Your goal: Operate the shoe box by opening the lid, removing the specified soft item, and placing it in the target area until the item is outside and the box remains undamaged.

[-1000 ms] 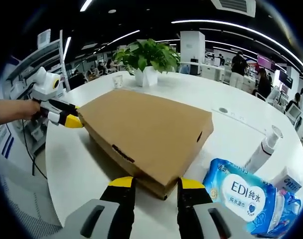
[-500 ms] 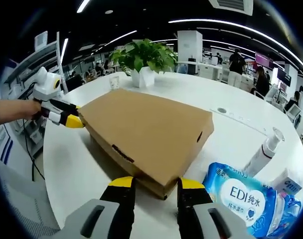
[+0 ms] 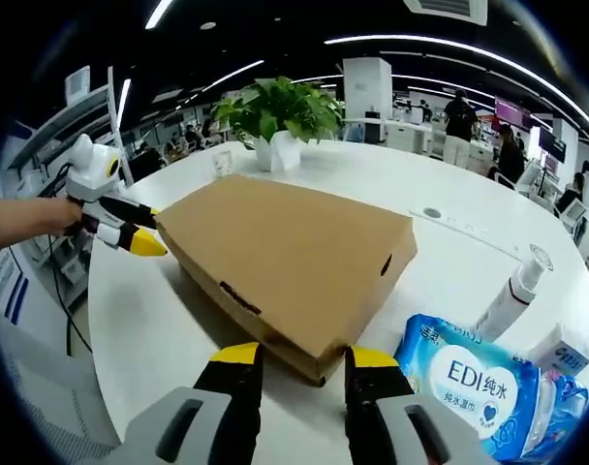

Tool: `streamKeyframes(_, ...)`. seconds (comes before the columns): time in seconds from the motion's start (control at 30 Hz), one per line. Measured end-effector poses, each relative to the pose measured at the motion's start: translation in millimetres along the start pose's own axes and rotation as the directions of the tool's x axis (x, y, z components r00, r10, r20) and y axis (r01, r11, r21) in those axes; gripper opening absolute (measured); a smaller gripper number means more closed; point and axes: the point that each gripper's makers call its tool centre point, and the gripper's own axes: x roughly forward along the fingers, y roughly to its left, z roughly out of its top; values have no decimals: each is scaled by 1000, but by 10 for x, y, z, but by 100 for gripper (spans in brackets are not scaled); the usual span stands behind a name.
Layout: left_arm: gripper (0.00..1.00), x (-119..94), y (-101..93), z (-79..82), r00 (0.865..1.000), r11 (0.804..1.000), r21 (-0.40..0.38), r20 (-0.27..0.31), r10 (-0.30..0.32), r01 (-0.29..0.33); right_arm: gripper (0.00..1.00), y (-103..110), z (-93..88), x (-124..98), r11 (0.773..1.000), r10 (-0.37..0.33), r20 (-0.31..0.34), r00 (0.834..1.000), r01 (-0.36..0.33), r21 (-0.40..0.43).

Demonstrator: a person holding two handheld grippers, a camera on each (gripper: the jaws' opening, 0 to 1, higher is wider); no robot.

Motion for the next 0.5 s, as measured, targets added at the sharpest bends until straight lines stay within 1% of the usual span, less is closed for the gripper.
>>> streamKeyframes(0.07,55,-23,-33,-16,1000,1000,8,-2,1,-1,31,1,14,-43,1000,-2,9,1000,2,-26)
streamKeyframes(0.2,58,-70,-77,-26,1000,1000,12,0,6,-6,34,28,48,-135,999,20,32,999,-19,-38)
streamKeyframes(0.3,60,-124,-108,-33,1000,1000,15,8,6,-6,35,23,34,-249,997,23,40,999,-20,-79)
streamKeyframes(0.5,65,-247,-201,-49,999,1000,-20,39,9,-9,38,-51,42,-455,997,21,75,997,-15,-82)
